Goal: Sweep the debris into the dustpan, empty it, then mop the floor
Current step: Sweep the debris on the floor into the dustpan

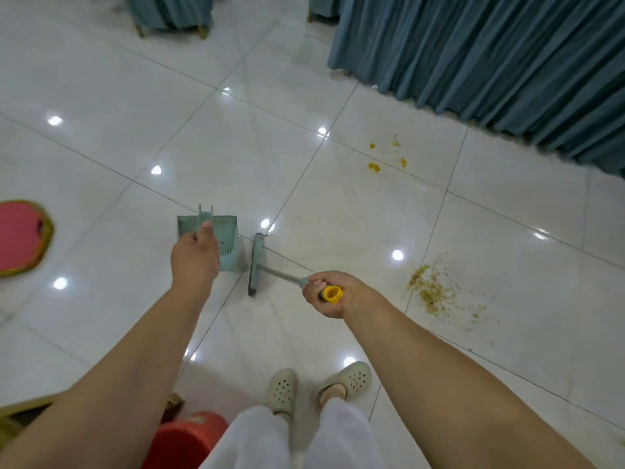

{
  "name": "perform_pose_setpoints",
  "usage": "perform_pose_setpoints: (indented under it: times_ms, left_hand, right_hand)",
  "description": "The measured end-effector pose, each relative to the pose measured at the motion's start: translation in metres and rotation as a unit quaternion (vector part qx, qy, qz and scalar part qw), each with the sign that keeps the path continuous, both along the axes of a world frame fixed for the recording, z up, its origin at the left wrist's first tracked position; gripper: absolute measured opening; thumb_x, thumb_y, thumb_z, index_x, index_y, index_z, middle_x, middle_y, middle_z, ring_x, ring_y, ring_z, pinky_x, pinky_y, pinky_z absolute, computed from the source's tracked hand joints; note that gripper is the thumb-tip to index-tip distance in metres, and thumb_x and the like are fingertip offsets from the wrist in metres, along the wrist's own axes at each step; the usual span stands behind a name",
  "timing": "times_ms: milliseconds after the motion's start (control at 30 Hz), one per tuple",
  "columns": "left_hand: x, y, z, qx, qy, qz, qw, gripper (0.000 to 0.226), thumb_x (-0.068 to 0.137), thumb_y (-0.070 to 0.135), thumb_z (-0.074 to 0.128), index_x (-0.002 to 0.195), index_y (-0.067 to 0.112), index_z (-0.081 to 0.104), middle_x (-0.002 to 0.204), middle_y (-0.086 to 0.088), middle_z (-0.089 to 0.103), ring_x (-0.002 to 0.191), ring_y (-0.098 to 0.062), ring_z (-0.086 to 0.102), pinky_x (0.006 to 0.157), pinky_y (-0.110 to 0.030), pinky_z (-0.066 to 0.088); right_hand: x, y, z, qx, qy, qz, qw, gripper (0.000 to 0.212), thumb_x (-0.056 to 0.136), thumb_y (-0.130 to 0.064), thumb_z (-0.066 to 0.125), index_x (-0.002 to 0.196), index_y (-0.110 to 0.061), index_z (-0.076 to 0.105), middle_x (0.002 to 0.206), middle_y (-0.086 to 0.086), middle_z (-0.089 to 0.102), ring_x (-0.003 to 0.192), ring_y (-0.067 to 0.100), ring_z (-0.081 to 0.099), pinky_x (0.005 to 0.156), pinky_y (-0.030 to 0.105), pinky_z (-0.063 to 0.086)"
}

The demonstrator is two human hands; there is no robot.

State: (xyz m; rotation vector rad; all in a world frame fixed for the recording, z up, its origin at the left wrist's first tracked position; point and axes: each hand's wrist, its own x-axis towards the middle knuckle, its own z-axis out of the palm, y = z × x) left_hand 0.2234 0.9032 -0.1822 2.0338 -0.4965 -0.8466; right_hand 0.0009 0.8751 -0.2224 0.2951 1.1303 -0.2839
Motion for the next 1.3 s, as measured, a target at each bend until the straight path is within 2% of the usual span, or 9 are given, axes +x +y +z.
perform_pose_setpoints:
  times_ms: [100, 267, 433, 667, 867, 967, 1133, 1300]
  left_hand:
    - [0.008, 0.003, -0.005, 0.007, -0.004, 0.007, 1.0, 0.044, 0.096, 0.045, 0.044, 0.066, 0.013, 0.049, 0.058, -0.003, 0.05, 0.047, -0.015, 0.046, 0.046, -0.024, 0.038]
    - [-0.002, 0.0, -0.014, 0.017, -0.005, 0.002, 1.0, 0.045, 0.095, 0.047, 0.043, 0.065, 0.014, 0.049, 0.059, -0.003, 0.051, 0.047, -0.016, 0.046, 0.046, -0.025, 0.039]
    - [-0.035, -0.016, -0.021, 0.013, 0.01, -0.014, 1.0, 0.046, 0.096, 0.045, 0.044, 0.063, 0.014, 0.045, 0.056, -0.002, 0.047, 0.042, -0.013, 0.041, 0.033, -0.015, 0.034]
    - [-0.106, -0.053, -0.032, 0.021, 0.025, -0.075, 0.997, 0.045, 0.097, 0.044, 0.042, 0.062, 0.015, 0.05, 0.057, -0.003, 0.049, 0.043, -0.014, 0.043, 0.03, -0.012, 0.031]
    - [-0.188, -0.088, -0.041, 0.016, 0.032, -0.145, 0.989, 0.046, 0.097, 0.045, 0.041, 0.06, 0.017, 0.046, 0.057, -0.001, 0.047, 0.044, -0.014, 0.04, 0.041, -0.02, 0.031]
    - [-0.226, -0.098, -0.045, 0.013, 0.031, -0.163, 0.986, 0.048, 0.096, 0.046, 0.041, 0.061, 0.014, 0.046, 0.056, -0.002, 0.047, 0.042, -0.015, 0.039, 0.04, -0.022, 0.031]
    - [-0.276, -0.111, -0.052, 0.024, 0.027, -0.205, 0.978, 0.045, 0.096, 0.047, 0.04, 0.064, 0.016, 0.048, 0.061, -0.003, 0.051, 0.05, -0.017, 0.045, 0.045, -0.025, 0.035]
    - [-0.306, -0.113, -0.052, 0.015, 0.03, -0.229, 0.973, 0.043, 0.096, 0.047, 0.04, 0.066, 0.017, 0.049, 0.062, -0.002, 0.051, 0.049, -0.014, 0.046, 0.044, -0.022, 0.035]
  right_hand:
    - [0.011, -0.009, -0.006, 0.006, 0.005, 0.003, 1.0, 0.01, 0.093, 0.001, 0.045, 0.084, -0.003, 0.045, 0.065, 0.004, 0.037, 0.025, 0.013, 0.037, 0.026, 0.013, 0.033]
    - [-0.004, -0.029, -0.016, -0.003, 0.02, -0.049, 0.999, 0.009, 0.094, 0.002, 0.044, 0.085, -0.003, 0.045, 0.065, 0.006, 0.038, 0.023, 0.013, 0.035, 0.026, 0.012, 0.032]
    - [-0.062, -0.051, -0.016, -0.016, 0.04, -0.109, 0.993, 0.013, 0.098, -0.004, 0.043, 0.085, 0.0, 0.044, 0.074, 0.011, 0.042, 0.02, 0.013, 0.034, 0.025, 0.012, 0.032]
    - [-0.156, -0.074, -0.013, -0.026, 0.063, -0.222, 0.973, 0.015, 0.099, -0.004, 0.041, 0.084, -0.002, 0.043, 0.074, 0.011, 0.04, 0.02, 0.012, 0.032, 0.025, 0.012, 0.031]
    - [-0.244, -0.08, -0.008, -0.028, 0.097, -0.308, 0.946, 0.014, 0.097, -0.001, 0.042, 0.083, 0.0, 0.045, 0.077, 0.015, 0.044, 0.021, 0.012, 0.031, 0.025, 0.012, 0.032]
    - [-0.286, -0.074, -0.006, -0.025, 0.112, -0.338, 0.934, 0.013, 0.099, -0.003, 0.042, 0.086, 0.0, 0.046, 0.079, 0.017, 0.044, 0.021, 0.011, 0.031, 0.025, 0.012, 0.033]
    - [-0.343, -0.052, -0.003, -0.021, 0.114, -0.38, 0.918, 0.016, 0.098, -0.001, 0.037, 0.085, -0.002, 0.044, 0.075, 0.008, 0.037, 0.021, 0.012, 0.031, 0.026, 0.011, 0.032]
    - [-0.378, -0.022, 0.0, -0.021, 0.141, -0.399, 0.906, 0.013, 0.099, -0.002, 0.037, 0.088, -0.001, 0.044, 0.076, 0.007, 0.036, 0.021, 0.012, 0.031, 0.025, 0.012, 0.031]
